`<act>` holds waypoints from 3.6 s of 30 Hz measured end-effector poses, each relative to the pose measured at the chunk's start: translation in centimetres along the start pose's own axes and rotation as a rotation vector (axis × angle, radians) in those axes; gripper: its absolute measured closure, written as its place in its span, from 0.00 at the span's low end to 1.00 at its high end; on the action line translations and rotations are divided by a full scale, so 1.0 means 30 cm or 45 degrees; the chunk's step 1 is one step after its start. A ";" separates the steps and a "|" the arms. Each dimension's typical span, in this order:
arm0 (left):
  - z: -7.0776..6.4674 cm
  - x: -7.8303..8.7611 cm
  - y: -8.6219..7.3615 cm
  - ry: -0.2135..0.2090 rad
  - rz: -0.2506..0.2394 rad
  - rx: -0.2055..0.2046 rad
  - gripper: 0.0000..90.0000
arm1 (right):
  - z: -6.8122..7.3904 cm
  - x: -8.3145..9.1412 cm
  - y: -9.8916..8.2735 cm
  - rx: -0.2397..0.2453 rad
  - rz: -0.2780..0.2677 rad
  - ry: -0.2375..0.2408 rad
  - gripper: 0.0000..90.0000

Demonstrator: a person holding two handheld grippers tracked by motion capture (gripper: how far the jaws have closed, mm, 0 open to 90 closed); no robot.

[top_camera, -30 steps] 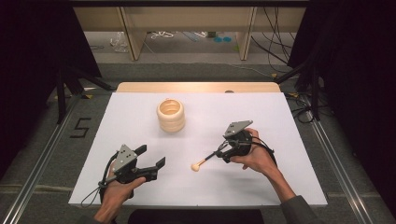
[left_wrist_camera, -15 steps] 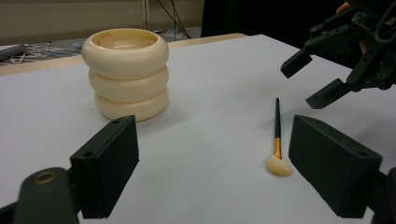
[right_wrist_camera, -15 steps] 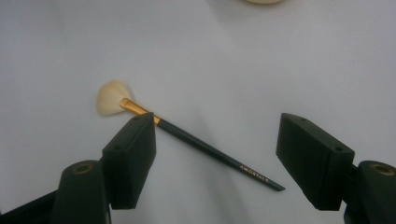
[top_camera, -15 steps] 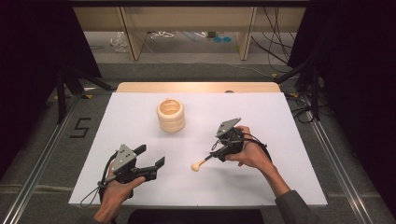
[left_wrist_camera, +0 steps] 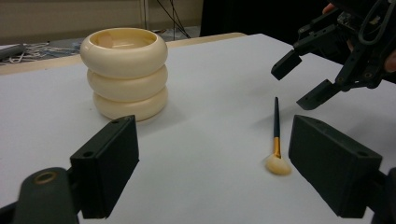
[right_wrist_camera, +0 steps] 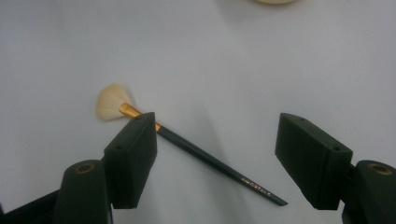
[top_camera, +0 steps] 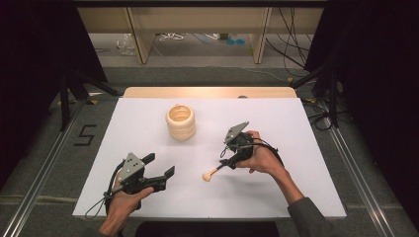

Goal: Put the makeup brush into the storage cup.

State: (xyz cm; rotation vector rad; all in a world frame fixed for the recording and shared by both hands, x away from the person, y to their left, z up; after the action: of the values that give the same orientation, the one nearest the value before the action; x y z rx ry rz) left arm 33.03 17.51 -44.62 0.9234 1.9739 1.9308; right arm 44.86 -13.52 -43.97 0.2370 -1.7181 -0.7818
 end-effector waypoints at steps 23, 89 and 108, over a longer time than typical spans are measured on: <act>-0.001 -0.001 -0.001 -0.001 -0.001 0.003 0.18 | 0.002 -0.071 -0.002 0.043 0.112 0.095 0.31; -0.002 -0.001 0.001 -0.007 -0.004 0.007 0.18 | -0.004 -0.150 0.014 0.077 0.311 0.191 0.61; -0.004 -0.002 0.001 -0.010 -0.017 0.026 0.18 | 0.006 -0.149 0.029 0.085 0.379 0.193 0.80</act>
State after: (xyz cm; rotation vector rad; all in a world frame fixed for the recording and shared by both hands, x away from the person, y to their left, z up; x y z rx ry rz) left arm 33.02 17.38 -44.61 0.9194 1.9940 1.8998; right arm 46.27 -10.40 -46.97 0.0799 -1.5912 -0.4761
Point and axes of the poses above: each handheld gripper's, and its own axes: x roughly backward along the jaws, y roughly out of its top, z roughly to its left, the point moved 1 cm from there along -x, roughly forward along the jaws, and after that the axes turned 3 degrees about -z, right-handed, at the moved point
